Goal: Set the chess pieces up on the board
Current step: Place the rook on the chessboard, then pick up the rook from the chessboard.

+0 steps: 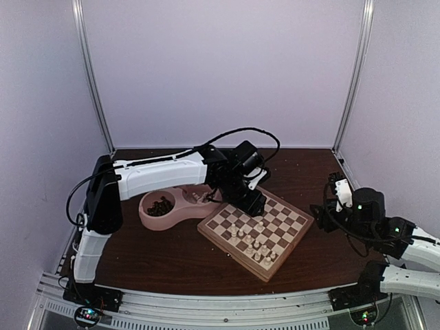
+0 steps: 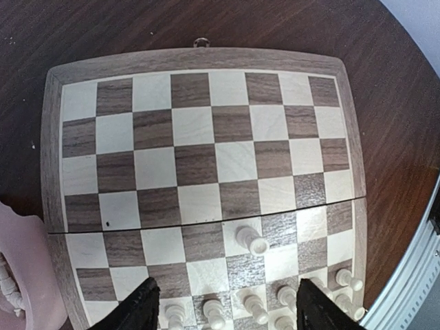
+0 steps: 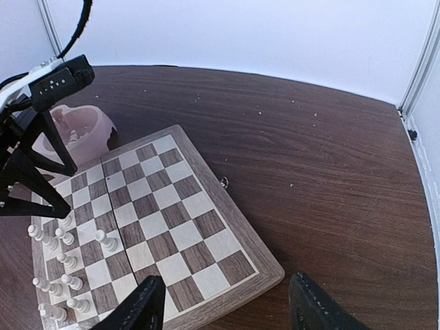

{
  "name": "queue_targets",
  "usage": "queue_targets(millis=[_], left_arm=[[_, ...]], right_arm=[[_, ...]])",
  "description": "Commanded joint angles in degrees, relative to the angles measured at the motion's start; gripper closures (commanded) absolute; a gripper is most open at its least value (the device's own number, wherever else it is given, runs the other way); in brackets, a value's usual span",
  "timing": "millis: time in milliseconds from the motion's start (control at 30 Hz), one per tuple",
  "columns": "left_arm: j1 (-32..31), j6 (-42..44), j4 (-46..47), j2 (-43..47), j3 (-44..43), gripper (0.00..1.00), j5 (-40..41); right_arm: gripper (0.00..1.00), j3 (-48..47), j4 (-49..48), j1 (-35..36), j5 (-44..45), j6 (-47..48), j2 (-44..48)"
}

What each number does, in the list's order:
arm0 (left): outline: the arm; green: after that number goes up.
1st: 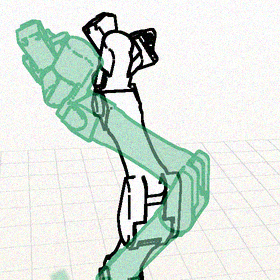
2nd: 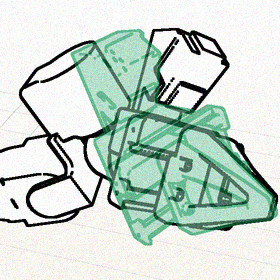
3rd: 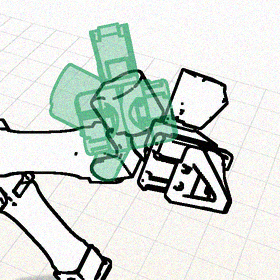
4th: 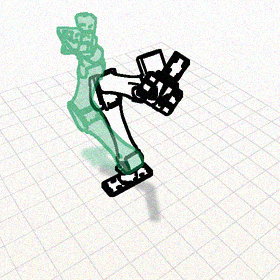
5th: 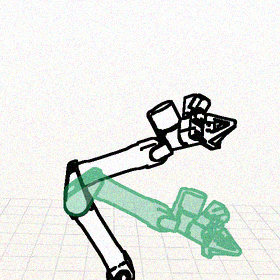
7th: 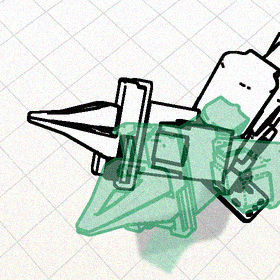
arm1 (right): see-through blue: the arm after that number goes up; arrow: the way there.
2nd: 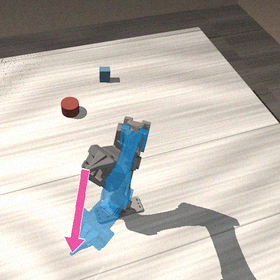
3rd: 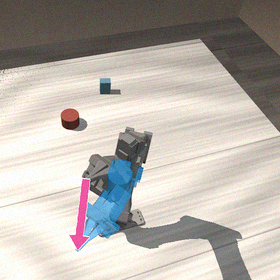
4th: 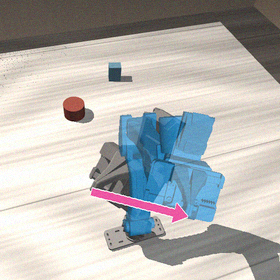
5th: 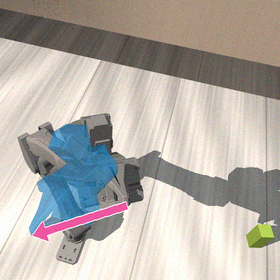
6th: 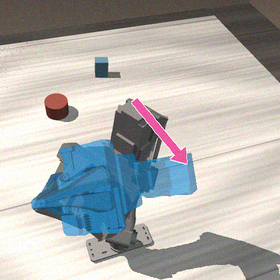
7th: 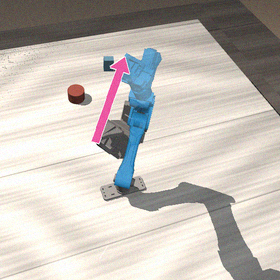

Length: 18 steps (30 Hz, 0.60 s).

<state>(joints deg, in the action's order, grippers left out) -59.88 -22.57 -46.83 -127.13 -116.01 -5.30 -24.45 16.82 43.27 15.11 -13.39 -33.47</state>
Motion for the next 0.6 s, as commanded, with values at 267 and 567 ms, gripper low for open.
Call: queue_targets(millis=[267, 567], left_arm=[[-2.8, 1.0, -0.4, -8.2, -8.2, 0.34, 6.4], [-4.3, 1.1, 1.0, -10.8, -8.0, 0.39, 8.6]], right_arm=[[0.34, 6.6, -4.0, 0.0, 4.9, -0.7, 8.1], [0.32, 7.1, -4.0, 0.0, 5.6, -0.9, 9.5]])
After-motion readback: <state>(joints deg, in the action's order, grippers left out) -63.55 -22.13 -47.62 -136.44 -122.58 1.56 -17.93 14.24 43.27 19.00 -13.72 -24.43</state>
